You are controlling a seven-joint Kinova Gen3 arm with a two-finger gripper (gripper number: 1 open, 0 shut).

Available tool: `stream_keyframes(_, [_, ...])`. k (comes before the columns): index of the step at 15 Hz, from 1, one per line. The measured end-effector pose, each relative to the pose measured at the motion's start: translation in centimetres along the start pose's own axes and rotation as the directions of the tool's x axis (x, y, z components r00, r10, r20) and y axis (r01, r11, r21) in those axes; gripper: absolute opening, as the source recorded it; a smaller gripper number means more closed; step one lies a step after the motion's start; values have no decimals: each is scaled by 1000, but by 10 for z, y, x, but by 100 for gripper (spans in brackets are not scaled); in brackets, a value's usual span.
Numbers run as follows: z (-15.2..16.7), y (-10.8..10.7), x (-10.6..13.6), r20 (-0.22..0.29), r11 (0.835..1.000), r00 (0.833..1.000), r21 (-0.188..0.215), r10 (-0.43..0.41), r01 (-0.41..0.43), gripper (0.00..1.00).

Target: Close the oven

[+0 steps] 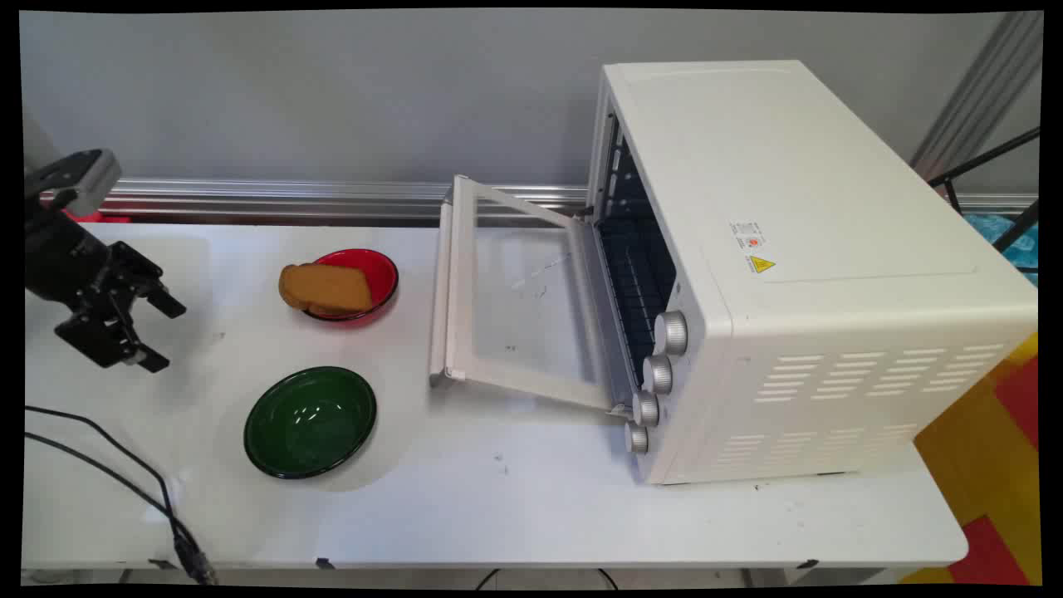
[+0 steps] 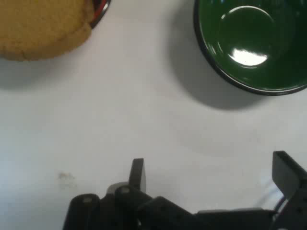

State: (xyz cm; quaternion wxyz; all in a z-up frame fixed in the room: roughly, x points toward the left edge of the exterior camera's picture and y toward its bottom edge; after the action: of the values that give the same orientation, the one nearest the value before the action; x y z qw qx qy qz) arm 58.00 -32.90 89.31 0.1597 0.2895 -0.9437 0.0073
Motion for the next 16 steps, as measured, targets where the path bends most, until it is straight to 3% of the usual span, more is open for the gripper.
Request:
stream_keyframes(3, [4, -4, 5, -39, 1000, 999, 25, -2, 3, 100])
stream_keyframes(7, [10, -16, 29, -146, 998, 989, 62, 4, 6, 100])
stream_keyframes(12, [26, -33, 67, -294, 996, 955, 89, 43, -17, 100])
stream_keyframes(16, [43, -44, 87, -352, 994, 931, 85, 91, -65, 100])
